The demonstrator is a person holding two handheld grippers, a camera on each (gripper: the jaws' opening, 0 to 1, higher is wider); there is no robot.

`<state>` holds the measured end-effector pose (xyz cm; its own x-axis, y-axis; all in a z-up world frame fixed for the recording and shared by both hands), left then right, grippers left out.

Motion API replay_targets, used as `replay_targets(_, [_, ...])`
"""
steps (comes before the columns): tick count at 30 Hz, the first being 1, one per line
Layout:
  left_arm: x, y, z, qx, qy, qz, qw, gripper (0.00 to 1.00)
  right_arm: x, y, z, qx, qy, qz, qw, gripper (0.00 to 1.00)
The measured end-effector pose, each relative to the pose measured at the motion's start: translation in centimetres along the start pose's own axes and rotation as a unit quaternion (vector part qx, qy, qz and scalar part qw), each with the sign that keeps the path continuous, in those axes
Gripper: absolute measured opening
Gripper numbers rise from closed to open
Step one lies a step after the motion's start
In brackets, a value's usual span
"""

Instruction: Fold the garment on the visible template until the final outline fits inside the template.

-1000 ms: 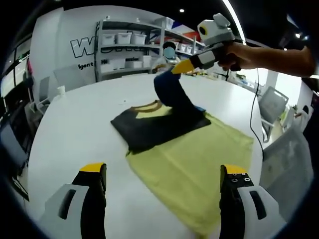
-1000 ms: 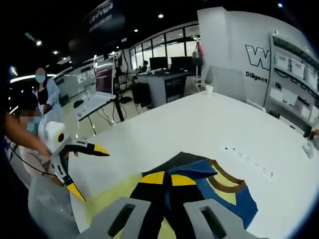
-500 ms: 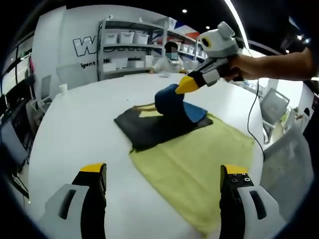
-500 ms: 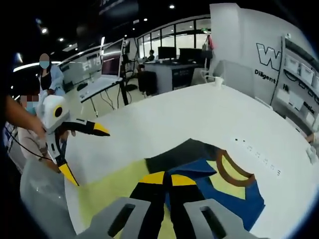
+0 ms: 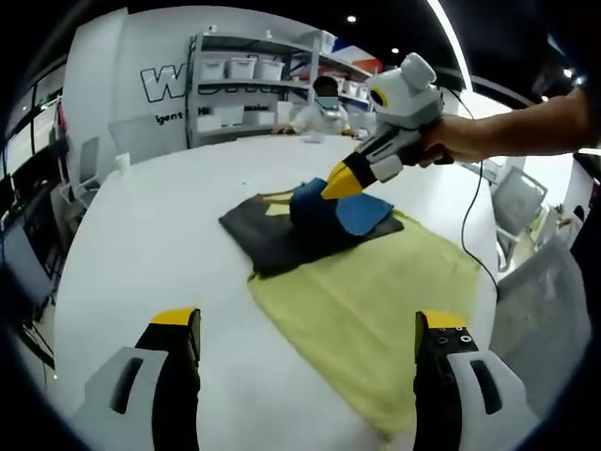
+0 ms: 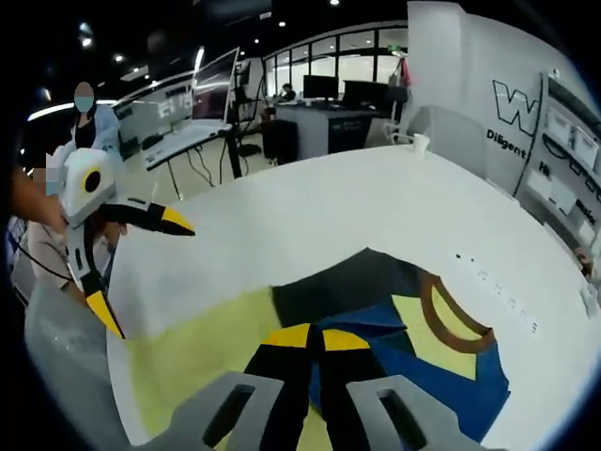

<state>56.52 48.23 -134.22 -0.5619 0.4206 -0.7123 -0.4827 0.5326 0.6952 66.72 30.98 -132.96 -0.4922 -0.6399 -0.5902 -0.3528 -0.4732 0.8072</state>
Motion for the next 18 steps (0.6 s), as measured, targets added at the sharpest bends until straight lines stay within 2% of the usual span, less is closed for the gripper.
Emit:
replay_targets(8, [0.2,0.0,0.2,-0.001,0.005,0.000,1.0000,0.99,0.5,-2.1,0.9,0.002,0.018,0.034,0.9992,0.00])
replay_targets(18, [0.8,0.1,0.7,-0.004,0.012,0.005,0.9999,0.99,-0.3,-4.1,1.7,0.007,0.029,0.040,0.9988,0.00])
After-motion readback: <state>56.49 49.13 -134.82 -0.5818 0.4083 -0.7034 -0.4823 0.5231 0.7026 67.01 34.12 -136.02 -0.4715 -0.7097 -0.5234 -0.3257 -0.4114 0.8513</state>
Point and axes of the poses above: the point that each gripper's makers call its tool centre point, and the gripper's own axes: y roughly backward along the fingers, z roughly to its left, x roughly out of its underside, the point moved 5 cm from there along y, roughly backward along the fingers, and after that the axes turned 11 degrees about z, right-handed, at the moved point
